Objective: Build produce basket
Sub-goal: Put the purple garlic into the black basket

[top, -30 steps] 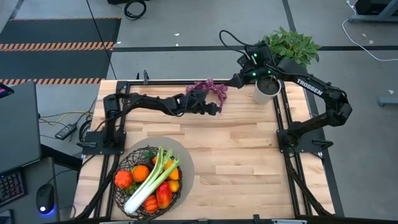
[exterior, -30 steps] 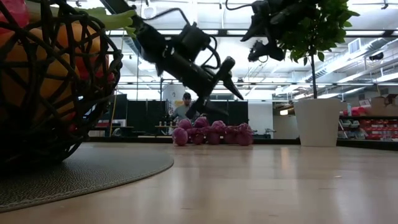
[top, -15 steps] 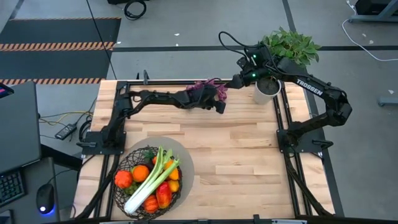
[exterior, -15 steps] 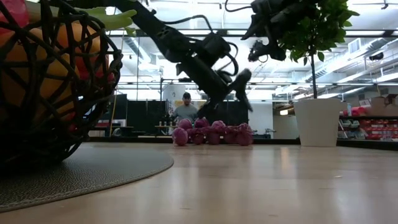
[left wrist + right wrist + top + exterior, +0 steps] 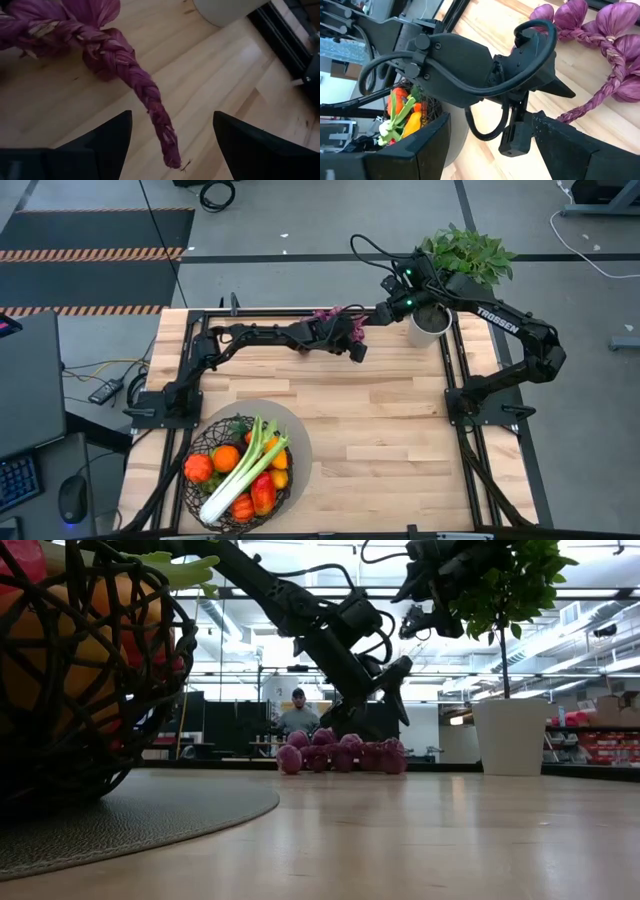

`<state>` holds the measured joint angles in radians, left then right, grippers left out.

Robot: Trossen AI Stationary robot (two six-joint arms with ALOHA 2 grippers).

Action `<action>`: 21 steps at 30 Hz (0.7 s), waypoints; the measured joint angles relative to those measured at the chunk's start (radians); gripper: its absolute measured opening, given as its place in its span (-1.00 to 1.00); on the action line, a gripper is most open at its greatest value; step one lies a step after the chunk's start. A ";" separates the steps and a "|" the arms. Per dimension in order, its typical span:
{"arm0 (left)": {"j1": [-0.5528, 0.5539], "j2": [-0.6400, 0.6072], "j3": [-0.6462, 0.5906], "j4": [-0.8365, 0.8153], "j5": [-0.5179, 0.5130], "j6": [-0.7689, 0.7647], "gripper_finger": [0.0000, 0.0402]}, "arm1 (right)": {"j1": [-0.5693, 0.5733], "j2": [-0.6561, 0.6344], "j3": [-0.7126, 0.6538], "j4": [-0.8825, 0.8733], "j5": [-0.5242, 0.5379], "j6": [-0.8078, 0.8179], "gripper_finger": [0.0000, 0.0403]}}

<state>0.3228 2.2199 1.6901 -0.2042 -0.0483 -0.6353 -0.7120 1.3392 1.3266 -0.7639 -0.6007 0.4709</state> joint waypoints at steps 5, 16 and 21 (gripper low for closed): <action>-0.004 0.028 -0.004 -0.001 -0.035 -0.016 0.41 | 0.001 0.000 0.000 -0.001 -0.004 -0.001 0.39; -0.012 0.036 0.000 0.035 -0.015 -0.081 0.41 | 0.005 0.000 0.000 -0.001 -0.027 0.007 0.39; -0.025 0.036 0.000 0.037 -0.014 -0.078 0.41 | 0.013 0.000 0.000 -0.001 -0.029 0.008 0.39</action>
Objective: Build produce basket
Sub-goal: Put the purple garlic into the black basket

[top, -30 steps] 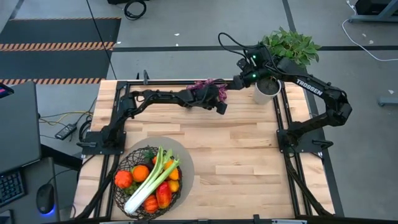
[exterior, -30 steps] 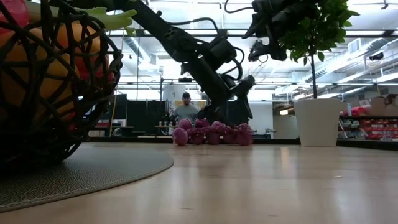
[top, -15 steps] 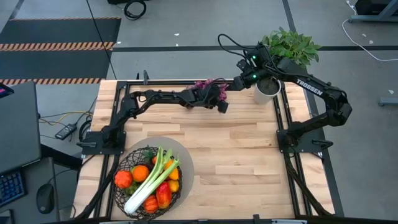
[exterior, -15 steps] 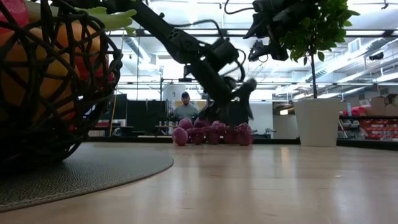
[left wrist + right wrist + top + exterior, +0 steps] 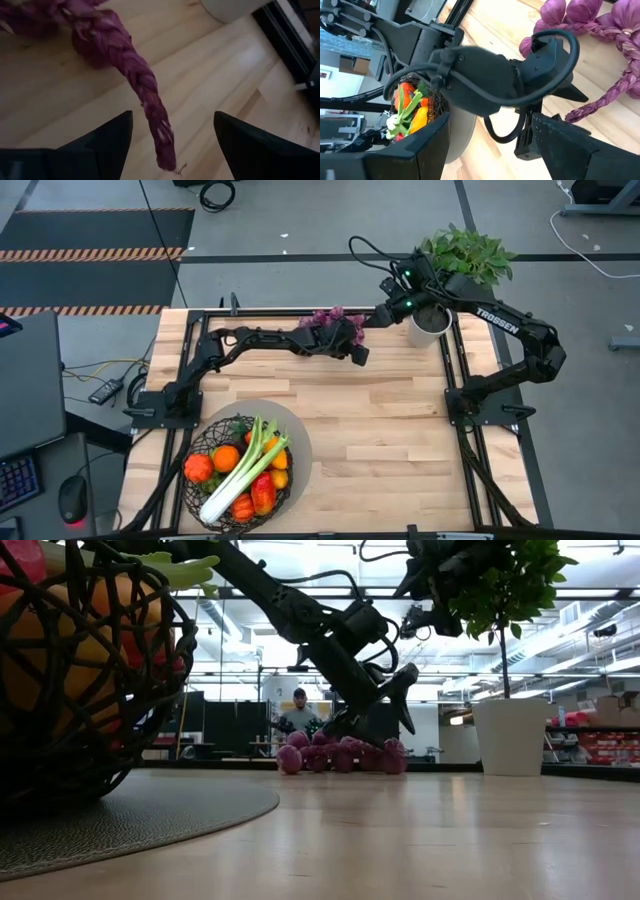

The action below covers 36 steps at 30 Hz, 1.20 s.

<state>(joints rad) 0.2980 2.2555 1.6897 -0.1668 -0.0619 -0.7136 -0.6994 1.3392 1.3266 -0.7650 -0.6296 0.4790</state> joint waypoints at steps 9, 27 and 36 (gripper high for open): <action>-0.008 0.008 0.001 0.004 -0.005 -0.002 0.34 | 0.019 0.000 0.000 0.000 0.000 -0.003 0.37; -0.012 0.035 0.000 0.024 0.036 -0.035 -0.09 | 0.051 0.000 0.000 -0.003 0.003 -0.010 0.37; -0.013 0.035 0.000 0.024 0.038 -0.034 -0.20 | 0.051 0.000 0.000 -0.004 0.001 -0.011 0.37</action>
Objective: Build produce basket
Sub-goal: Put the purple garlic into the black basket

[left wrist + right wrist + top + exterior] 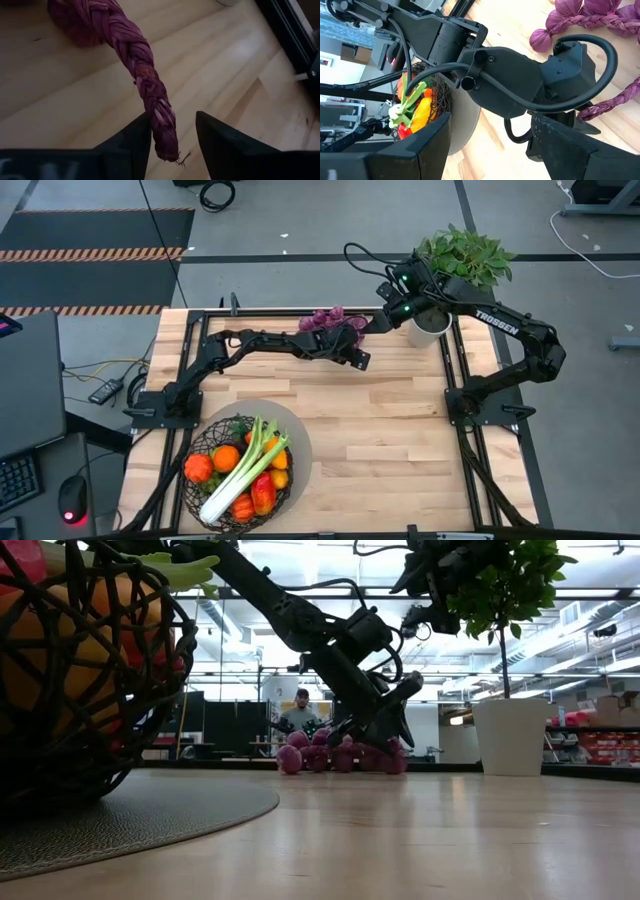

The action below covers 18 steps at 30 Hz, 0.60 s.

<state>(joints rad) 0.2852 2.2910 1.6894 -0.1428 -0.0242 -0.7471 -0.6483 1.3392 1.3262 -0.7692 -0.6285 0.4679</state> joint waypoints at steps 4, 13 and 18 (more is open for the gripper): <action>0.000 0.000 0.000 0.001 0.016 0.000 -0.29 | 0.000 0.000 0.000 0.000 0.001 -0.003 0.37; 0.000 0.000 0.000 0.000 0.077 0.001 -0.69 | 0.000 0.000 0.000 0.000 0.012 -0.026 0.37; 0.000 0.000 0.000 0.001 0.111 0.001 -0.86 | 0.000 0.000 0.000 0.000 0.021 -0.034 0.37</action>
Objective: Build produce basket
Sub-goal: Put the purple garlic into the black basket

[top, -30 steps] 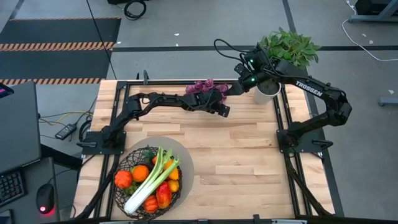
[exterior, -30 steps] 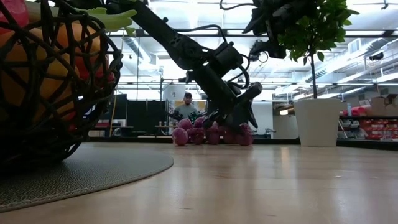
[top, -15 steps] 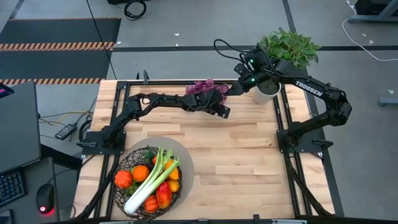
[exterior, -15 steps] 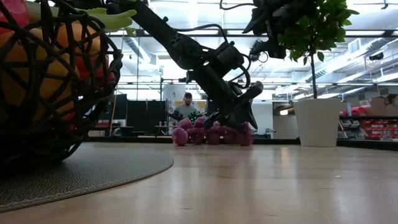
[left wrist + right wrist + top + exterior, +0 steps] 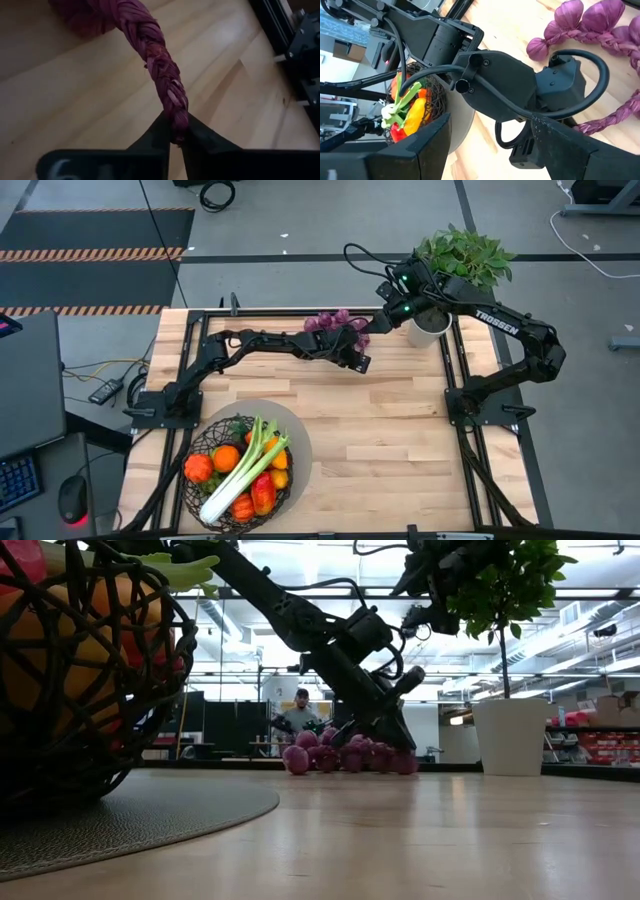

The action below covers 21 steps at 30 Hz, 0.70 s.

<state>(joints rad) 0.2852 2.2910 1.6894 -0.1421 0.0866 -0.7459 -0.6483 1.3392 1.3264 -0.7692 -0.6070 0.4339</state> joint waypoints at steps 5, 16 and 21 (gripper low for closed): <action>0.000 0.000 0.000 0.012 0.013 -0.004 -0.83 | 0.000 0.000 0.000 0.000 0.004 -0.019 0.37; 0.014 -0.086 0.000 0.001 0.161 -0.059 -0.88 | -0.032 -0.004 0.000 0.004 -0.053 -0.052 0.37; 0.015 -0.221 0.001 -0.134 0.156 -0.018 -0.86 | -0.092 -0.047 0.000 0.005 -0.067 -0.085 0.37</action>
<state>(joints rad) 0.2997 2.0702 1.6901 -0.2764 0.2422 -0.7641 -0.7403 1.2918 1.3262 -0.7646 -0.6737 0.3491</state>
